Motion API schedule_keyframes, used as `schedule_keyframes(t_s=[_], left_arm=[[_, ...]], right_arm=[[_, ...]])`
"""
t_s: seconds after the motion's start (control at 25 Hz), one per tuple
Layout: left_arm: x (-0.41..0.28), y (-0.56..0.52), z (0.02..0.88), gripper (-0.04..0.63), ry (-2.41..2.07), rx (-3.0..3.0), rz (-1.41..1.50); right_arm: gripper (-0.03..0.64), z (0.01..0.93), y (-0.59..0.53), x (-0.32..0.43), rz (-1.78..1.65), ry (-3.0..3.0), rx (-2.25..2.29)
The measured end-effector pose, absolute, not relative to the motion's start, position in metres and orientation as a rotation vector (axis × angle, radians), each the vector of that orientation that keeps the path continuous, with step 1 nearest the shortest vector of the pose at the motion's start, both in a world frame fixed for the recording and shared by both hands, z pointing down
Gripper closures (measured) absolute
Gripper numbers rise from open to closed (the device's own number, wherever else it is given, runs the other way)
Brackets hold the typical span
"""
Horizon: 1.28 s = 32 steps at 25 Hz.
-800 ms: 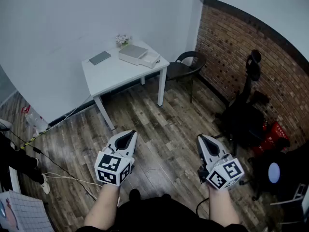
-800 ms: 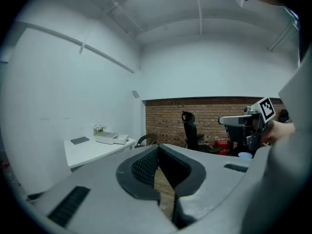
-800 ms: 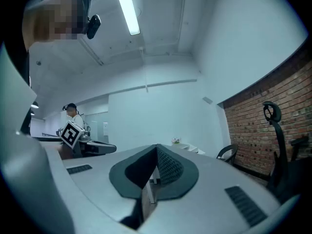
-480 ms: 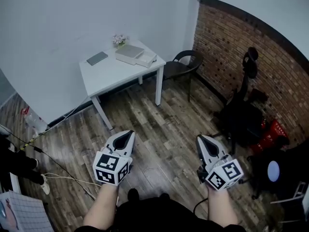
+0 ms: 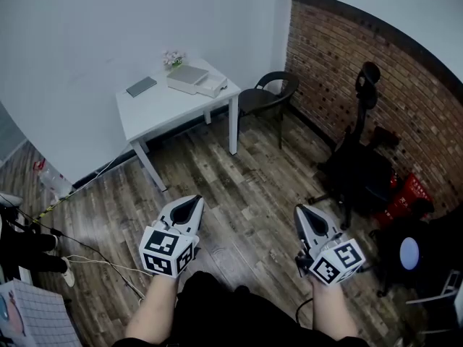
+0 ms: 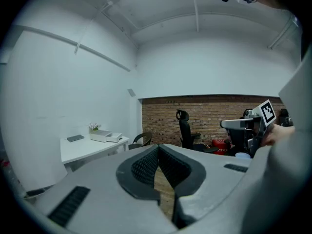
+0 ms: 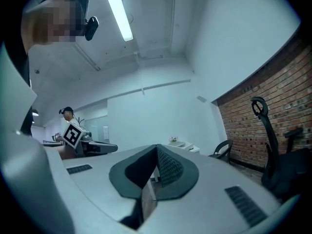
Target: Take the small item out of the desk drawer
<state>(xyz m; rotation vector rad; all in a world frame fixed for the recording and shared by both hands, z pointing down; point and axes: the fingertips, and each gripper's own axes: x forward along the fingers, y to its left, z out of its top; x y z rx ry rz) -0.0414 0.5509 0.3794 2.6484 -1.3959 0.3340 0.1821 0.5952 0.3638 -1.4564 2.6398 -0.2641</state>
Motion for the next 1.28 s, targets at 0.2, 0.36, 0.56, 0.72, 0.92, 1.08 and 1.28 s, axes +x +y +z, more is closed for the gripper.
schedule_keyframes(t_s=[0.2,0.36,0.56,0.72,0.92,1.08,1.28], left_arm=[[-0.033,0.552,0.379,0.585,-1.408,2.634,0.322],[-0.024,0.547,0.378,0.585,-1.398,2.644,0.325],[-0.018,0.53,0.387,0.585,-1.365,2.646,0.319],[-0.013,0.506,0.394,0.584,-1.342,2.651,0.307],[-0.015,0.455,0.397,0.586,-1.319,2.659,0.289],[-0.017,0.407,0.399,0.584,-1.304,2.669,0.295],[-0.033,0.341,0.399,0.584,-1.295,2.672,0.305]], right_arm=[[0.612,0.362,0.6,0.19,-0.279,2.637,-1.407],[0.612,0.369,0.599,0.19,-0.311,2.644,-1.385],[0.612,0.377,0.587,0.186,-0.343,2.66,-1.376],[0.612,0.385,0.564,0.188,-0.366,2.672,-1.395],[0.612,0.385,0.514,0.184,-0.361,2.678,-1.422],[0.612,0.384,0.464,0.177,-0.362,2.679,-1.435],[0.612,0.385,0.396,0.158,-0.376,2.697,-1.44]])
